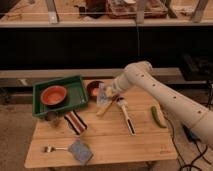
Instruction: Place towel in purple bowl
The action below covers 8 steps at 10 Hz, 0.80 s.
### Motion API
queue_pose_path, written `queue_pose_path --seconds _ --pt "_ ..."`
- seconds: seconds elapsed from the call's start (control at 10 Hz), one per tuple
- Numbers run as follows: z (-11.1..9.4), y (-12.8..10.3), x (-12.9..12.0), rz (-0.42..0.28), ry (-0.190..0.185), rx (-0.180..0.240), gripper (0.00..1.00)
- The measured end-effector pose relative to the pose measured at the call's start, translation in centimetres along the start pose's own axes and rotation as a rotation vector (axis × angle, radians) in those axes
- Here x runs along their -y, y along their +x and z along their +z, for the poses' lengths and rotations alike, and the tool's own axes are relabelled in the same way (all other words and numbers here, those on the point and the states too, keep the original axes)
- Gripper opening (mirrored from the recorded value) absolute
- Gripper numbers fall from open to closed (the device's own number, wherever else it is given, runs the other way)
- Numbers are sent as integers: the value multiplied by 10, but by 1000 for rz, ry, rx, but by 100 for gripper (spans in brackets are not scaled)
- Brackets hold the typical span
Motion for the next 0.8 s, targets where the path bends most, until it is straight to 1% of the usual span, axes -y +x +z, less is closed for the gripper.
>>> queue_pose_path --seconds 0.1,0.2,0.3,0.4,0.5,0.6,0.7,0.8 --pt "12 20 5 -14 8 -7 0" --pt "29 46 8 -35 9 -10 0" --pt "45 71 9 -57 0 -6 0" --pt "58 89 9 -68 -16 0 2" --pt "71 102 11 -79 -37 12 9" --pt "87 111 13 -78 -51 28 20" --pt "93 114 9 -72 -73 38 31" --pt "96 112 7 -69 -84 46 39"
